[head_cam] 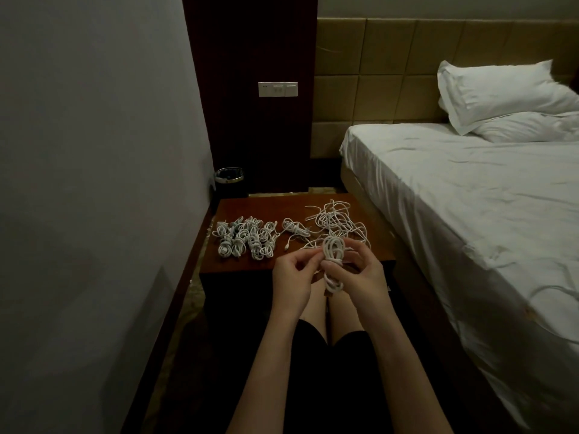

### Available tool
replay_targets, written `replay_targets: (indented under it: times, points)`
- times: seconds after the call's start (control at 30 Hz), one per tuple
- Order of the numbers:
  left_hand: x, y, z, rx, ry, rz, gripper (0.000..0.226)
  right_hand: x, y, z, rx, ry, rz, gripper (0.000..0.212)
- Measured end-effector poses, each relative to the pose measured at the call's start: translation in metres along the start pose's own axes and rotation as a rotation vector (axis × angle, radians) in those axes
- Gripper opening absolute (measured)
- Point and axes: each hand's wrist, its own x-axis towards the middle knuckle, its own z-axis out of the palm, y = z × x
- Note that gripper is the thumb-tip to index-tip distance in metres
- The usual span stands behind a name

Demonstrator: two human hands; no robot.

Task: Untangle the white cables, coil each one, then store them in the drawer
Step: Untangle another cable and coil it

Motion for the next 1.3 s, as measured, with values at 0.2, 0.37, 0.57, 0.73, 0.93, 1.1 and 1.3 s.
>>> replay_targets:
  times: [0.2, 0.37, 0.57, 0.73, 0.93, 1.1, 1.3]
  points:
    - [0.005, -0.008, -0.007, -0.017, -0.009, -0.032, 0.014, 0.0, 0.002, -0.001, -0.077, 0.033, -0.025, 0.038]
    - [0.009, -0.009, -0.013, -0.057, -0.013, -0.076, 0.016, -0.001, 0.004, 0.003, -0.022, 0.058, -0.072, 0.034]
    - [0.007, -0.004, -0.011, -0.106, -0.12, -0.073, 0.01, 0.002, 0.007, 0.004, 0.052, 0.178, -0.065, 0.042]
    - [0.014, -0.002, -0.016, -0.113, -0.113, -0.054, 0.019, 0.013, 0.009, 0.013, -0.013, 0.144, -0.093, 0.025]
    - [0.035, 0.002, -0.036, 0.131, -0.042, 0.042, 0.035, 0.042, 0.015, 0.039, -0.049, 0.076, -0.087, 0.026]
    - [0.06, 0.013, -0.06, 0.443, -0.031, 0.137, 0.038, 0.067, 0.016, 0.049, -0.043, -0.017, -0.062, 0.031]
    - [0.093, 0.003, -0.085, 0.638, 0.003, 0.183, 0.038, 0.098, 0.024, 0.062, -0.111, -0.153, -0.023, 0.023]
